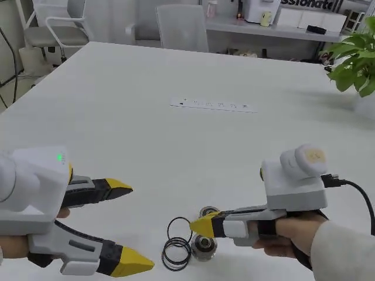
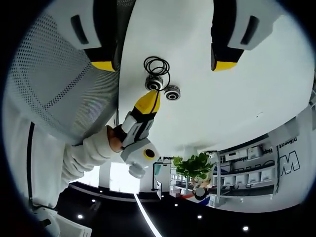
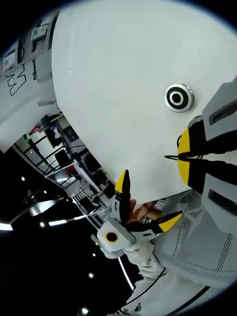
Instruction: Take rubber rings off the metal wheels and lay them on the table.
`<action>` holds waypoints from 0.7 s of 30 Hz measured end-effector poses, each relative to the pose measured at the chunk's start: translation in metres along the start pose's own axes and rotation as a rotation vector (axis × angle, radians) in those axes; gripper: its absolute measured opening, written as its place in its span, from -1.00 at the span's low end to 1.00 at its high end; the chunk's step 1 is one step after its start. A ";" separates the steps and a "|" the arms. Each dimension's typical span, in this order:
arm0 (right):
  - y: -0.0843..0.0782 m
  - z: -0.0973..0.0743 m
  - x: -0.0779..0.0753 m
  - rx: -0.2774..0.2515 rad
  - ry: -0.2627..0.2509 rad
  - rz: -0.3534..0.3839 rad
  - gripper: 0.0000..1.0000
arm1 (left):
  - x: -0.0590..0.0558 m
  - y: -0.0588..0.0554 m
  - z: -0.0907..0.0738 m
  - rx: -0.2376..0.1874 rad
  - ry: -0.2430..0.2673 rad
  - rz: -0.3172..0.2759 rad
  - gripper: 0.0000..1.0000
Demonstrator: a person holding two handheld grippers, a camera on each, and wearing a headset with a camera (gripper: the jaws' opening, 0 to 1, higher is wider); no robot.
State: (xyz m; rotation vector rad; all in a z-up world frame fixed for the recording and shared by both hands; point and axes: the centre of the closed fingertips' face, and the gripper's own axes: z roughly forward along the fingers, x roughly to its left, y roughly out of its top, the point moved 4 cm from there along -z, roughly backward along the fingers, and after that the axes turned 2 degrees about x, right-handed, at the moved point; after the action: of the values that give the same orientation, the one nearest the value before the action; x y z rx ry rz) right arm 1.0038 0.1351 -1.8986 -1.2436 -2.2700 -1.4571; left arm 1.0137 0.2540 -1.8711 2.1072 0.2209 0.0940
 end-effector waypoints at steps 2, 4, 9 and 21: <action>-0.005 0.004 0.003 0.032 0.007 -0.020 -1.00 | -0.001 -0.003 0.001 0.017 -0.005 0.006 0.48; -0.010 0.008 0.004 0.060 0.007 -0.032 -1.00 | -0.001 -0.004 0.001 0.023 -0.007 0.004 0.46; -0.022 0.015 0.003 0.116 -0.006 -0.059 -1.00 | -0.001 -0.006 0.001 0.036 -0.011 -0.002 0.43; -0.016 0.012 0.003 0.083 0.005 -0.029 -1.00 | -0.003 -0.012 0.002 0.066 -0.024 -0.003 0.42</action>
State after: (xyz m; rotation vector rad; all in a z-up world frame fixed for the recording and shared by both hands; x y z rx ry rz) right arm 0.9935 0.1439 -1.9136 -1.1870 -2.3295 -1.3583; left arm 1.0101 0.2573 -1.8823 2.1727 0.2160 0.0605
